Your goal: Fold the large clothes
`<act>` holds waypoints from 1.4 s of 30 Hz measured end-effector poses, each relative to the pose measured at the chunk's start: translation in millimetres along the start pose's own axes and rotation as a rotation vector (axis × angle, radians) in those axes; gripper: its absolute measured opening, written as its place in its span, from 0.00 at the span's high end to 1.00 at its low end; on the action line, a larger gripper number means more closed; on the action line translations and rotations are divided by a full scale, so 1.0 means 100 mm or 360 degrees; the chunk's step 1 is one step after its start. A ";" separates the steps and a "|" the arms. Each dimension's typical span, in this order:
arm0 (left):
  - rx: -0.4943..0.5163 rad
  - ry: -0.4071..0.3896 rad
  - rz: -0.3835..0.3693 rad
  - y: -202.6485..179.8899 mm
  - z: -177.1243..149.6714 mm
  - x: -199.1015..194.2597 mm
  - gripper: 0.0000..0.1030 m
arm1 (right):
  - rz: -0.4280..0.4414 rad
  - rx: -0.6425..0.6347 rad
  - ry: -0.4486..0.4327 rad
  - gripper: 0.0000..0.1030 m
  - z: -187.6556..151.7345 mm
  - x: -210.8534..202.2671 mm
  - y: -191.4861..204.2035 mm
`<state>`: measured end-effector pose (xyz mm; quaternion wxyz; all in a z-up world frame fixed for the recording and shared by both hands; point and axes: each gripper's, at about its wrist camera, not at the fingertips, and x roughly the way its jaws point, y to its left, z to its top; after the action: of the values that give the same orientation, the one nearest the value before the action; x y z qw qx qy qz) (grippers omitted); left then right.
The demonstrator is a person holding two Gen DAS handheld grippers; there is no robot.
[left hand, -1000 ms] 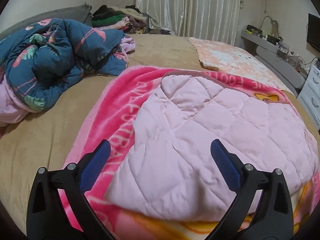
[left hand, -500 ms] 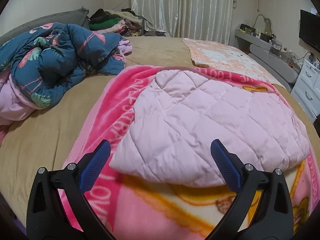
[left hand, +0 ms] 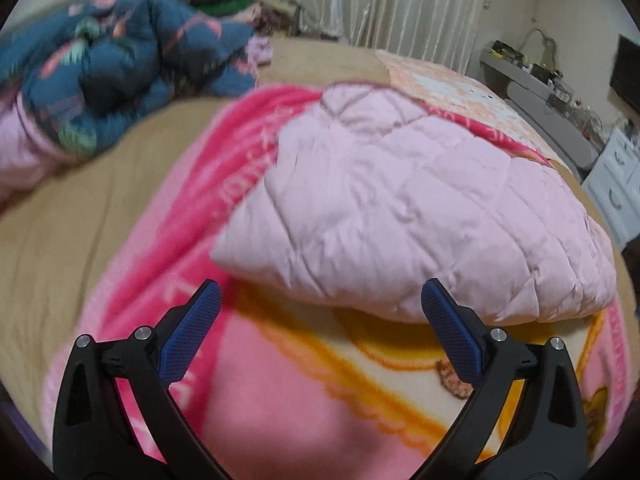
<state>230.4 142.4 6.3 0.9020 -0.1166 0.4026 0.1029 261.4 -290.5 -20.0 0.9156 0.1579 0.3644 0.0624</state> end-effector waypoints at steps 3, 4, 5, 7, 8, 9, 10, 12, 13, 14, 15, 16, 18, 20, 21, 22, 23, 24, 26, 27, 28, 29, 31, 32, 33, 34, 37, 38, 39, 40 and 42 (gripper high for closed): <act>-0.0107 0.0075 -0.0062 0.09 -0.07 0.15 0.09 | -0.0029 0.0071 0.0042 0.04 -0.06 0.12 -0.07; -0.0153 0.0098 -0.0091 0.12 -0.08 0.19 0.09 | -0.0024 0.0106 0.0058 0.04 -0.07 0.16 -0.09; -0.0212 0.0117 -0.0118 0.16 -0.09 0.24 0.09 | -0.0020 0.0129 0.0070 0.04 -0.08 0.20 -0.11; -0.0307 0.0133 -0.0154 0.22 -0.08 0.30 0.09 | -0.0015 0.0183 0.0100 0.04 -0.09 0.29 -0.14; -0.0331 0.0132 -0.0155 0.24 -0.07 0.32 0.09 | -0.0007 0.0209 0.0114 0.04 -0.09 0.34 -0.14; -0.0354 0.0131 -0.0156 0.25 -0.05 0.35 0.09 | -0.0004 0.0224 0.0122 0.04 -0.09 0.37 -0.15; -0.0370 0.0129 -0.0156 0.26 -0.03 0.37 0.09 | -0.0003 0.0245 0.0129 0.04 -0.09 0.41 -0.15; -0.0401 0.0125 -0.0169 0.27 0.01 0.40 0.09 | 0.0005 0.0274 0.0139 0.04 -0.07 0.48 -0.15; -0.0417 0.0128 -0.0175 0.28 0.02 0.41 0.09 | 0.0004 0.0285 0.0152 0.04 -0.07 0.52 -0.15; -0.0452 0.0135 -0.0195 0.30 0.03 0.44 0.09 | 0.0010 0.0302 0.0167 0.04 -0.06 0.57 -0.15; -0.0486 0.0145 -0.0213 0.31 0.05 0.47 0.09 | 0.0018 0.0315 0.0174 0.04 -0.05 0.61 -0.15; -0.0512 0.0152 -0.0225 0.32 0.06 0.50 0.09 | 0.0019 0.0322 0.0182 0.04 -0.04 0.65 -0.14; -0.0560 0.0158 -0.0251 0.34 0.09 0.57 0.09 | 0.0011 0.0327 0.0203 0.04 -0.03 0.74 -0.13; -0.0596 0.0171 -0.0278 0.35 0.10 0.64 0.09 | 0.0037 0.0340 0.0218 0.04 -0.01 0.84 -0.12; -0.0614 0.0179 -0.0294 0.34 0.11 0.68 0.09 | 0.0047 0.0348 0.0223 0.04 0.00 0.88 -0.13; -0.0631 0.0191 -0.0310 0.34 0.13 0.73 0.09 | 0.0061 0.0357 0.0229 0.04 0.01 0.92 -0.13; -0.0641 0.0199 -0.0318 0.34 0.13 0.77 0.09 | 0.0074 0.0366 0.0235 0.04 0.02 0.95 -0.13; -0.0652 0.0210 -0.0324 0.33 0.14 0.82 0.08 | 0.0081 0.0372 0.0240 0.04 0.03 0.98 -0.14; -0.0668 0.0226 -0.0322 0.31 0.16 0.90 0.08 | 0.0098 0.0379 0.0249 0.04 0.04 1.04 -0.14; -0.0673 0.0232 -0.0324 0.30 0.17 0.94 0.08 | 0.0103 0.0380 0.0251 0.04 0.05 1.06 -0.13; -0.0676 0.0234 -0.0326 0.30 0.17 0.97 0.08 | 0.0111 0.0385 0.0255 0.04 0.06 1.09 -0.14; -0.0679 0.0238 -0.0328 0.29 0.17 1.01 0.08 | 0.0121 0.0393 0.0261 0.04 0.07 1.13 -0.14; -0.0686 0.0237 -0.0335 0.27 0.17 1.08 0.08 | 0.0130 0.0405 0.0270 0.04 0.08 1.19 -0.14; -0.0690 0.0239 -0.0337 0.26 0.18 1.10 0.08 | 0.0138 0.0414 0.0274 0.04 0.08 1.23 -0.15; -0.0693 0.0238 -0.0342 0.26 0.17 1.12 0.08 | 0.0144 0.0420 0.0276 0.04 0.08 1.25 -0.15; -0.0695 0.0235 -0.0346 0.25 0.18 1.15 0.08 | 0.0154 0.0431 0.0278 0.04 0.08 1.27 -0.16; -0.0700 0.0231 -0.0353 0.23 0.20 1.21 0.08 | 0.0197 0.0478 0.0276 0.04 0.08 1.34 -0.19; -0.0700 0.0228 -0.0356 0.22 0.20 1.23 0.08 | 0.0204 0.0485 0.0273 0.04 0.08 1.36 -0.19; -0.0702 0.0225 -0.0360 0.22 0.20 1.24 0.08 | 0.0209 0.0489 0.0268 0.04 0.08 1.38 -0.19; -0.0702 0.0223 -0.0362 0.22 0.20 1.25 0.08 | 0.0213 0.0491 0.0263 0.04 0.09 1.39 -0.19; -0.0702 0.0217 -0.0370 0.23 0.21 1.28 0.08 | 0.0216 0.0490 0.0258 0.04 0.09 1.42 -0.18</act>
<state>322.6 182.0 -79.0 0.8314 -0.3627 0.4142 0.0757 370.8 -276.8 -111.1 0.8421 0.3147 0.4307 0.0801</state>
